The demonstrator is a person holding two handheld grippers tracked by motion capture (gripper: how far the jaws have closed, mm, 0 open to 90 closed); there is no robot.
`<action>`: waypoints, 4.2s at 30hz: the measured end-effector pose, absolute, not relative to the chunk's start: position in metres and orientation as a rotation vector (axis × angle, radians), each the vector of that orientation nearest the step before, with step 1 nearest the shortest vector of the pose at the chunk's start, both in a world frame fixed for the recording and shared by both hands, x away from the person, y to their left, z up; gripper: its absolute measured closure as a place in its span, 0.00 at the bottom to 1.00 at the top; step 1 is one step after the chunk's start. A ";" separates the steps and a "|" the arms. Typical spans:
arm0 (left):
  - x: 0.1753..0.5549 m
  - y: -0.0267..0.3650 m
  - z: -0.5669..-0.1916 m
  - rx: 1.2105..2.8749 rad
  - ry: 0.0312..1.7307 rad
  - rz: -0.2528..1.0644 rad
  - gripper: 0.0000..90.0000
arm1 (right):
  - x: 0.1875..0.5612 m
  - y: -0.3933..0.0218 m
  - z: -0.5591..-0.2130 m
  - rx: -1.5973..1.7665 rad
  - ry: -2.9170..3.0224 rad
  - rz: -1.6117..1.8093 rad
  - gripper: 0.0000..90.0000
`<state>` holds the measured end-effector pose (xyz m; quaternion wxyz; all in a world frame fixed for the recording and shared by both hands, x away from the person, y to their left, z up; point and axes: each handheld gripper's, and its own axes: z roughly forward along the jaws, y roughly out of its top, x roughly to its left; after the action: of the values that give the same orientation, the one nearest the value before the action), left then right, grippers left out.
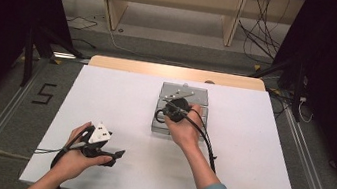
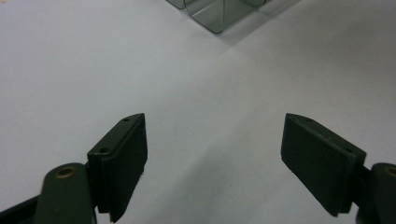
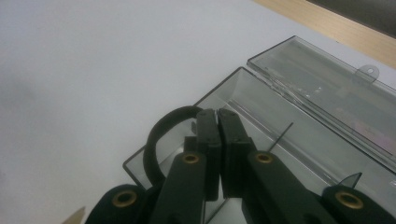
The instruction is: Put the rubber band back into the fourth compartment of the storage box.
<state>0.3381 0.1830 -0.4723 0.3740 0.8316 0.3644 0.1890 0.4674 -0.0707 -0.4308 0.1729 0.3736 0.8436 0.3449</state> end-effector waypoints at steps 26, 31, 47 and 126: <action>0.338 0.183 -0.472 2.131 0.932 0.484 0.25 | 0.472 -0.067 -0.441 1.062 2.382 0.965 0.99; 0.338 0.183 -0.472 2.129 0.933 0.484 0.25 | 0.474 -0.067 -0.443 1.063 2.382 0.966 0.99; 0.338 0.183 -0.471 2.130 0.932 0.484 0.25 | 0.476 -0.066 -0.447 1.069 2.378 0.946 0.99; 0.338 0.183 -0.472 2.131 0.928 0.483 0.25 | 0.476 -0.055 -0.473 1.009 2.536 0.747 0.96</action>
<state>0.3381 0.1828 -0.4715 0.3745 0.8323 0.3626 0.1887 0.4763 -0.0552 -0.4726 0.1553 0.3521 0.8854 0.2609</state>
